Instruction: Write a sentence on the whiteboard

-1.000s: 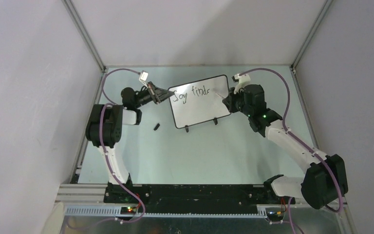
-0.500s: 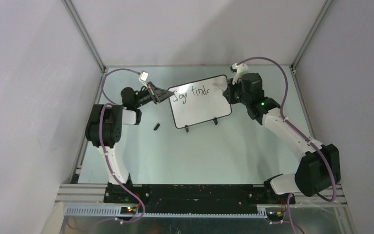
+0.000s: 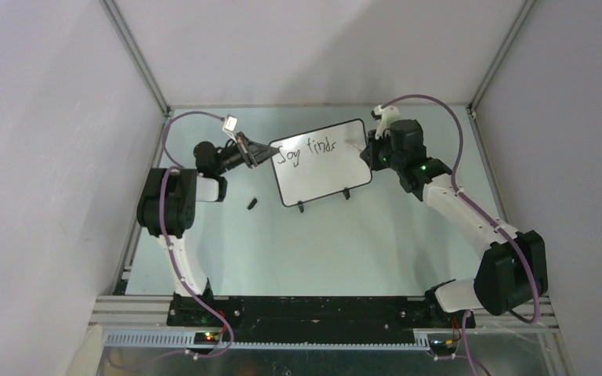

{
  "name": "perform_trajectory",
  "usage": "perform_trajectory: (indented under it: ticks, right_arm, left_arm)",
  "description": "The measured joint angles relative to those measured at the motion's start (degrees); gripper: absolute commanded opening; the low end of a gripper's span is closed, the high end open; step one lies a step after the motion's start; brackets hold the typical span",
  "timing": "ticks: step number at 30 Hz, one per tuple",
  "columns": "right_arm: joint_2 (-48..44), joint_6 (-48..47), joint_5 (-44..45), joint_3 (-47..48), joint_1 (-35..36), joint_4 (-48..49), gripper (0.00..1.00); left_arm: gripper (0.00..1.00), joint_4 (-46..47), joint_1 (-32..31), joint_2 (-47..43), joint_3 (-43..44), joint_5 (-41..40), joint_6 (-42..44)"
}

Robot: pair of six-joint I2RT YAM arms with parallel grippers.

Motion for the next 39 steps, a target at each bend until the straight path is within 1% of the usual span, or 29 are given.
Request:
perform_trajectory:
  ticks: [4,12,22,25,30,39]
  right_arm:
    - [0.00,0.04,0.46,-2.25,0.94,0.46,0.00]
    - [0.00,-0.02,1.46,-2.43,0.85,3.43,0.00]
    - [0.09,-2.21,-0.07,3.17,-2.14,5.64,0.00]
    - [0.13,-2.40,-0.63,2.01,-1.99,7.23,0.00]
    - [0.22,-2.40,-1.01,-0.61,-1.73,6.64,0.00]
    - [0.39,-2.43,-1.05,-0.68,-0.74,5.90,0.00]
  left_arm:
    - [0.00,0.02,0.07,-0.02,-0.09,-0.07,0.07]
    - [0.00,0.04,0.09,-0.02,-0.09,-0.07,0.04]
    - [0.00,0.13,0.09,-0.02,-0.09,-0.07,0.07]
    - [0.00,0.09,0.09,-0.02,-0.09,-0.07,0.11]
    - [0.00,0.09,0.09,-0.02,-0.09,-0.04,0.11]
    - [0.00,0.09,0.09,-0.02,-0.09,-0.07,0.11]
